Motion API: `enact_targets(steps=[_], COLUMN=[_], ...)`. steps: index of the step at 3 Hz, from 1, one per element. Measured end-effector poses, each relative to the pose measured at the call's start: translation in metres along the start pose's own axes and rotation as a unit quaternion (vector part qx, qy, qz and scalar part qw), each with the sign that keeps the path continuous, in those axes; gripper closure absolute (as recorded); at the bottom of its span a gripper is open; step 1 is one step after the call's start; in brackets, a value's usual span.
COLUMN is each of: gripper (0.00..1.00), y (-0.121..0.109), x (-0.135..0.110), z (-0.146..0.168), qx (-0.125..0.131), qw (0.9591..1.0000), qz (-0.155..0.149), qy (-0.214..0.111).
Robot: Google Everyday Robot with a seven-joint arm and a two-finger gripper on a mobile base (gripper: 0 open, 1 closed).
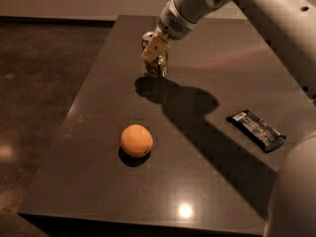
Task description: Knock orange can over
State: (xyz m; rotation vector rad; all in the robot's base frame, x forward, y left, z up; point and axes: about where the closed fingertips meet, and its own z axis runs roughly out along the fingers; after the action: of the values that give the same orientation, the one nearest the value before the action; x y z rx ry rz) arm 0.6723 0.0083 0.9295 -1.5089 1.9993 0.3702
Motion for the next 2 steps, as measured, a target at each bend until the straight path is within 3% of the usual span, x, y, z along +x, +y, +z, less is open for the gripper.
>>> enact_targets(steps=[1, 2], gripper=[1.00, 1.00], y=[0.011, 0.017], x=[0.017, 0.055], z=[-0.027, -0.056], qx=[0.008, 0.018], qw=[0.9980, 0.9885], qz=[0.000, 0.012], qy=[0.063, 0.150])
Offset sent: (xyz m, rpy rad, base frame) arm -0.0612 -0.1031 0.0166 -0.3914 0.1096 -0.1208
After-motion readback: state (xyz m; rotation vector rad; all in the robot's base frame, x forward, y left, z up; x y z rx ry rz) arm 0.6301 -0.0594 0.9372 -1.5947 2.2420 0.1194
